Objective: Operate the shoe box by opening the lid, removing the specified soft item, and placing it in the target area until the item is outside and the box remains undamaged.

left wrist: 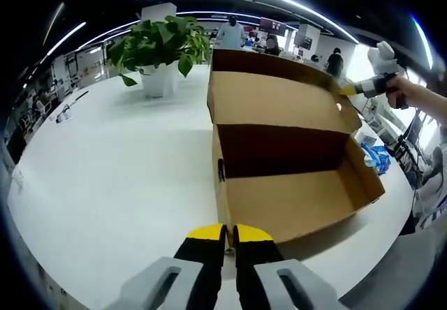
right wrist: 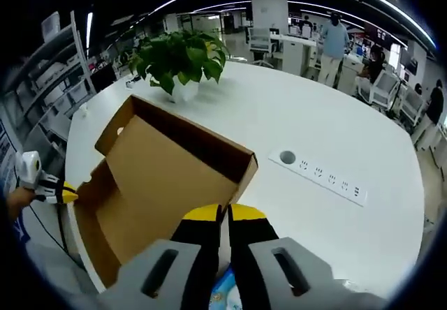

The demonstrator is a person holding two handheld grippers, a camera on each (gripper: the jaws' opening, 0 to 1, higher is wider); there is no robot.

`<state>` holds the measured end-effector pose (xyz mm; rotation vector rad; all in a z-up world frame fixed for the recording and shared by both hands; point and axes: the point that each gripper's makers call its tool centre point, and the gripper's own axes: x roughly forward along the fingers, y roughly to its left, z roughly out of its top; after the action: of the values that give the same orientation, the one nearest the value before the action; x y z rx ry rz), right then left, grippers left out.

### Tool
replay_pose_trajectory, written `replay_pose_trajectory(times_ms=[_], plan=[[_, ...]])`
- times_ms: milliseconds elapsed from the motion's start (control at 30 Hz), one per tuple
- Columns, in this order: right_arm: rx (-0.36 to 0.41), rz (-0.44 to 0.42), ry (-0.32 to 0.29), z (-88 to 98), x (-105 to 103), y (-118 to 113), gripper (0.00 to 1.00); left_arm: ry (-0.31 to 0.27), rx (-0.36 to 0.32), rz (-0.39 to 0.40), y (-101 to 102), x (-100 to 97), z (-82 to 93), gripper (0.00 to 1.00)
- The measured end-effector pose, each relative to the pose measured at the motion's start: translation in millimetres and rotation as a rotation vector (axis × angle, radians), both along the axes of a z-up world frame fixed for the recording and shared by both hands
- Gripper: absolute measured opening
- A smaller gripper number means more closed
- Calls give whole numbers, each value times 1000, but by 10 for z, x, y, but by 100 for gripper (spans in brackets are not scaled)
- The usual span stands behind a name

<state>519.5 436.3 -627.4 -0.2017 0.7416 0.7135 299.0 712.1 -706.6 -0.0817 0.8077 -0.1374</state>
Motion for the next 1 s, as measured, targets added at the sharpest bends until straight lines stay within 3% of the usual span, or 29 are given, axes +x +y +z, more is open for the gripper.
replay_pose_trajectory(times_ms=[367, 1000], plan=[[30, 7, -76, 176, -230, -23, 1, 1, -1, -6, -6, 5, 0, 4], [42, 21, -193, 311, -572, -39, 1, -14, -10, 3, 15, 14, -2, 5]])
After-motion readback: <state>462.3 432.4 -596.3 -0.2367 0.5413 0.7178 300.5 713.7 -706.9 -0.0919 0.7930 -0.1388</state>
